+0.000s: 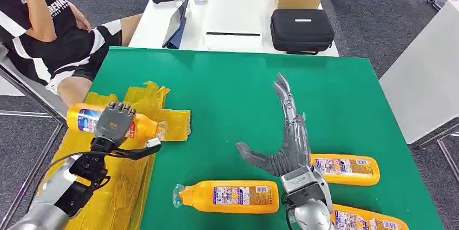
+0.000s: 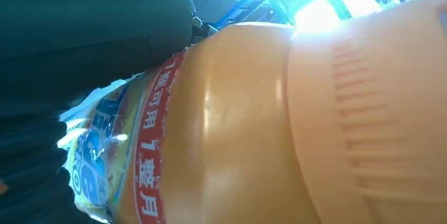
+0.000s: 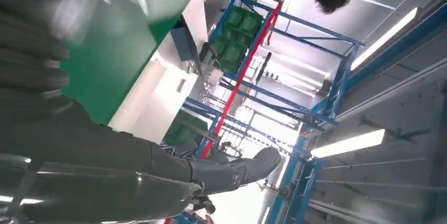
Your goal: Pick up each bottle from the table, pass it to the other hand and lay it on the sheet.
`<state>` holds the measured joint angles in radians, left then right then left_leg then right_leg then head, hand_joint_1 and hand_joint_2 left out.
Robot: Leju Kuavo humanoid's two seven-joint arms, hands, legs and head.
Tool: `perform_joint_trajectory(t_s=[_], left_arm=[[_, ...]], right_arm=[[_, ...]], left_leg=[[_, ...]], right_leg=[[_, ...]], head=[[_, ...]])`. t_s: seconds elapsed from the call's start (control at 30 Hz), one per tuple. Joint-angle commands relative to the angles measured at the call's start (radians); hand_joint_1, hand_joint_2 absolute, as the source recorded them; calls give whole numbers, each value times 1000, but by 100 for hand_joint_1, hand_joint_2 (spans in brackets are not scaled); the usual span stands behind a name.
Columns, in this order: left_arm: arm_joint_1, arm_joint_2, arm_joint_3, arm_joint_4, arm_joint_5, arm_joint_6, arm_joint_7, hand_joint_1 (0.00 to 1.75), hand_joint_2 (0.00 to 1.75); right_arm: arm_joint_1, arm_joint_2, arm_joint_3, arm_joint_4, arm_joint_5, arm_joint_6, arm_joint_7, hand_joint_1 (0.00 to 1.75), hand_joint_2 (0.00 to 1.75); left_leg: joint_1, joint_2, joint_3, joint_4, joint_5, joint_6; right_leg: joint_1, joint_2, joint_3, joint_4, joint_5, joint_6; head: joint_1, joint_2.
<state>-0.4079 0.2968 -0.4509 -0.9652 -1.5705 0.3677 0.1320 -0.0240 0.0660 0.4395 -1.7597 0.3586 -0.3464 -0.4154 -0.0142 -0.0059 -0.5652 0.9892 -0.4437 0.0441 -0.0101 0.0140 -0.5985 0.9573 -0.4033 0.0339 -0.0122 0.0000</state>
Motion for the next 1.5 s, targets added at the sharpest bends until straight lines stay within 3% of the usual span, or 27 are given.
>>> perform_joint_trajectory(t_s=[0.03, 0.27, 0.4, 0.6, 0.87, 1.07, 1.1, 1.13, 1.5], left_arm=[[-31, -34, 18, 70, 0, 2, -2, 175, 175], [5, -82, 103, 52, 0, 114, -66, 175, 175], [50, -159, 251, 7, 53, 250, -269, 175, 175], [74, -199, 292, 6, 152, 300, -415, 175, 175], [97, -220, 298, -9, 183, 287, -456, 175, 175], [94, -219, 292, 18, 134, 224, -420, 175, 175], [94, -219, 291, 24, 124, 220, -412, 30, 175], [92, -221, 291, 40, 120, 209, -406, 0, 175], [61, -223, 277, 146, 72, 83, -345, 0, 175]], right_arm=[[-24, 2, -25, 23, -3, 5, 7, 0, 175], [-18, 7, -24, 36, 3, 7, 13, 0, 175], [-37, -3, -18, 79, -11, 17, 8, 0, 175], [-79, -11, -4, 147, -46, 20, -2, 0, 175], [-89, -10, 1, 153, -45, 10, 2, 0, 175], [-90, -12, 4, 153, -38, 11, 7, 0, 175], [-89, -11, 3, 153, -37, 11, 8, 0, 175], [-88, -12, 2, 151, -34, 11, 9, 0, 175], [-87, -8, 3, 142, -1, 23, 22, 0, 175]], left_leg=[[0, 0, 1, 0, 0, -2], [1, 0, 3, -1, -1, -3], [0, 0, 3, -1, -1, -2], [2, 1, 6, 0, -3, -4], [2, 1, 6, 0, -3, -4], [2, 1, 6, 0, -3, -3], [1, 1, 4, 0, -2, -2], [1, 1, 3, -1, -1, -2], [2, 0, 5, 0, -2, -3]], right_leg=[[0, -1, 2, 0, 0, 0], [1, -2, 4, -1, -1, -1], [0, -1, 3, -1, -1, 0], [2, -1, 7, -2, -2, -1], [2, -1, 7, -1, -3, -1], [2, -1, 6, -1, -2, -1], [1, -1, 4, -1, -1, -1], [1, 0, 3, -1, -1, -1], [2, -2, 6, -1, -2, -1]], head=[[0, 0], [0, 0], [0, 0], [0, 0], [0, 0], [0, 0], [0, 0], [0, 0], [0, 0]])
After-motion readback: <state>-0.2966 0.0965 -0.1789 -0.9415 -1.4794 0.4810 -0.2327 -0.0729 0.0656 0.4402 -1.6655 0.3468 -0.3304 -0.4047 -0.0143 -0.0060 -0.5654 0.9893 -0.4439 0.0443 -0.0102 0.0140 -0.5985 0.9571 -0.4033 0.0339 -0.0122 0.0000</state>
